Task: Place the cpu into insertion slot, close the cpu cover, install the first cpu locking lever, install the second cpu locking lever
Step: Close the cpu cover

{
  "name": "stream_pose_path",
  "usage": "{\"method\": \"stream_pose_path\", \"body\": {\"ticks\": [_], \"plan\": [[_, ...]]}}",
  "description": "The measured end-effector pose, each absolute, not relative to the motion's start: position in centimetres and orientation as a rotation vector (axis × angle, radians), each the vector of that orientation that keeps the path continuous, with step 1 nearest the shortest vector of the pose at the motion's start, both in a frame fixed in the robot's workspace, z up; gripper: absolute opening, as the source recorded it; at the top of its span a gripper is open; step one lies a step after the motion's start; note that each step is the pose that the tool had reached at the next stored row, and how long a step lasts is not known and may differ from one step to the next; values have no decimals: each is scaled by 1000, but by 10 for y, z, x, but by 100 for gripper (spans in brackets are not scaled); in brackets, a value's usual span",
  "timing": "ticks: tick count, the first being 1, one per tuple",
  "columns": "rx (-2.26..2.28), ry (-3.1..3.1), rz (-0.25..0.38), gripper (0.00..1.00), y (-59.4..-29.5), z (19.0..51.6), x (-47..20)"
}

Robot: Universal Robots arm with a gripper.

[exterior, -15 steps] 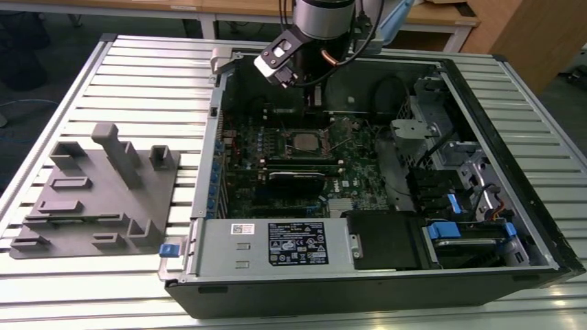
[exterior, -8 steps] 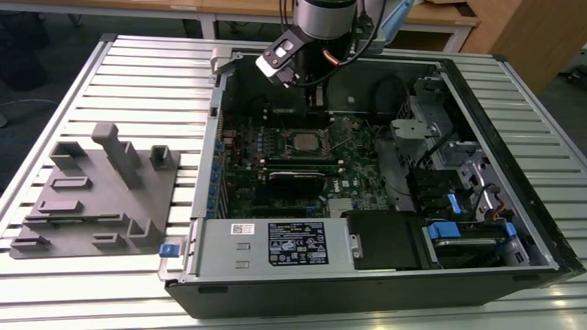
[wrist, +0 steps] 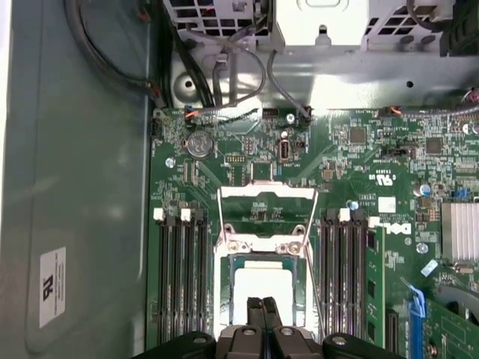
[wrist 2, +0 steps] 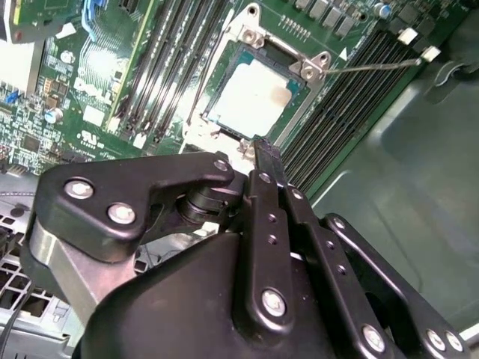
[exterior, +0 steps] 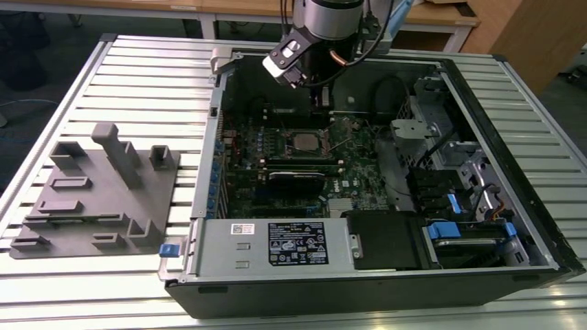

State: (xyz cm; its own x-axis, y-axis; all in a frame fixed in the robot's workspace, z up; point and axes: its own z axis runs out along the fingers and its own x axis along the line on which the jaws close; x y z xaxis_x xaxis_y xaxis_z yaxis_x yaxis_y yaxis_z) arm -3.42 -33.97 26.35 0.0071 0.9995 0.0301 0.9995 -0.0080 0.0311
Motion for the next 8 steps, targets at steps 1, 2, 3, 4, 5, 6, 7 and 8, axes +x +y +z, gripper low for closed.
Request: {"method": "stream_pose_path", "body": {"ticks": [1,2,3,4,5,6,7,8], "plan": [[2229,2212,68,11,-340,263,-33],[2229,2212,68,11,-340,263,-32],[2229,2212,68,11,-340,263,-31],[2229,2212,68,11,-340,263,-30],[2229,2212,68,11,-340,263,-29],[2229,2212,68,11,-340,263,-29],[2229,2212,68,11,-340,263,-29],[2229,2212,68,11,-340,263,-29]]}}
